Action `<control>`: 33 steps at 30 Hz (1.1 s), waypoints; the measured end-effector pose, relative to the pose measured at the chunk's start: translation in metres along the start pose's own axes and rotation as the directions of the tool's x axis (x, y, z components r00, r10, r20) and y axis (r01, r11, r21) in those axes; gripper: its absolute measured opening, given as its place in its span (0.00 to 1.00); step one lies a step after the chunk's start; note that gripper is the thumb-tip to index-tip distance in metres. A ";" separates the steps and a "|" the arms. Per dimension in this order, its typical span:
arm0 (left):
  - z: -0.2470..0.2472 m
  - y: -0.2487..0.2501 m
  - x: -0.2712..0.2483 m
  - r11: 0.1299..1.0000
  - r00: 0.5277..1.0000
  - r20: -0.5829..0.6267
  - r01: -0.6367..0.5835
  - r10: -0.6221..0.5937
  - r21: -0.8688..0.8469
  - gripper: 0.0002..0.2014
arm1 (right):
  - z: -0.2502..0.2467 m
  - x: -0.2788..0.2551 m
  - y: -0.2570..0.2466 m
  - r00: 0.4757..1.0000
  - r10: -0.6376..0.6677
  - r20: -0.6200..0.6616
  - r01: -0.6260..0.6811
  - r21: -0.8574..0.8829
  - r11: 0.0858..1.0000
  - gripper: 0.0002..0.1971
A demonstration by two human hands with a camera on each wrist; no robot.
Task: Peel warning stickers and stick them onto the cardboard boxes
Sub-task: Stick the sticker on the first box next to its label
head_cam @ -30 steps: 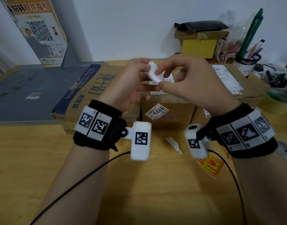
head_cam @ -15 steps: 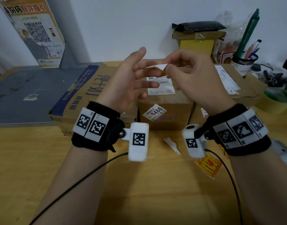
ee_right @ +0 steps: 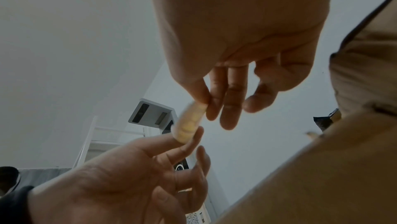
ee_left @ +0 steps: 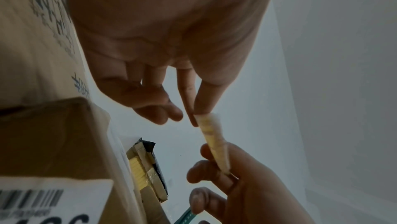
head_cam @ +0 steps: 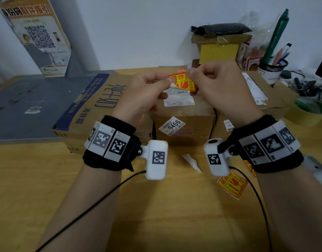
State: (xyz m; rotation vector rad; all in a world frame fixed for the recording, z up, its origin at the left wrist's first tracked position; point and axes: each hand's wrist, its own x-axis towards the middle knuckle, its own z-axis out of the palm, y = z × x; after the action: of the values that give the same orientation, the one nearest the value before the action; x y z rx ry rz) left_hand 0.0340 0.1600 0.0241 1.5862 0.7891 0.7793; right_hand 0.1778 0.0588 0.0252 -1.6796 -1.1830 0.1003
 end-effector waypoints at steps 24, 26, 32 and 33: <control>-0.003 -0.014 0.007 0.932 0.999 -0.024 -0.023 0.034 0.362 0.16 | 0.001 0.006 0.013 0.975 0.183 0.128 -0.128 -0.347 0.929 0.12; -0.004 -0.014 0.007 0.929 1.000 -0.014 -0.010 0.017 0.369 0.16 | 0.000 0.004 0.013 0.973 0.180 0.145 -0.113 -0.379 0.919 0.11; -0.001 -0.015 0.006 0.929 0.999 -0.002 0.034 -0.035 0.369 0.24 | 0.005 0.004 0.014 0.970 0.192 0.150 -0.108 -0.442 0.891 0.13; 0.000 -0.016 0.007 0.928 0.999 -0.003 0.035 -0.036 0.372 0.24 | 0.006 0.004 0.014 0.971 0.192 0.145 -0.107 -0.451 0.886 0.14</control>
State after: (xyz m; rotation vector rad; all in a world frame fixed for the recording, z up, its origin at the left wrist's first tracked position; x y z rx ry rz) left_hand 0.0361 0.1678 0.0092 1.9029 1.0041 0.6231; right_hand 0.1860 0.0658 0.0134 -2.2034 -1.2781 0.0912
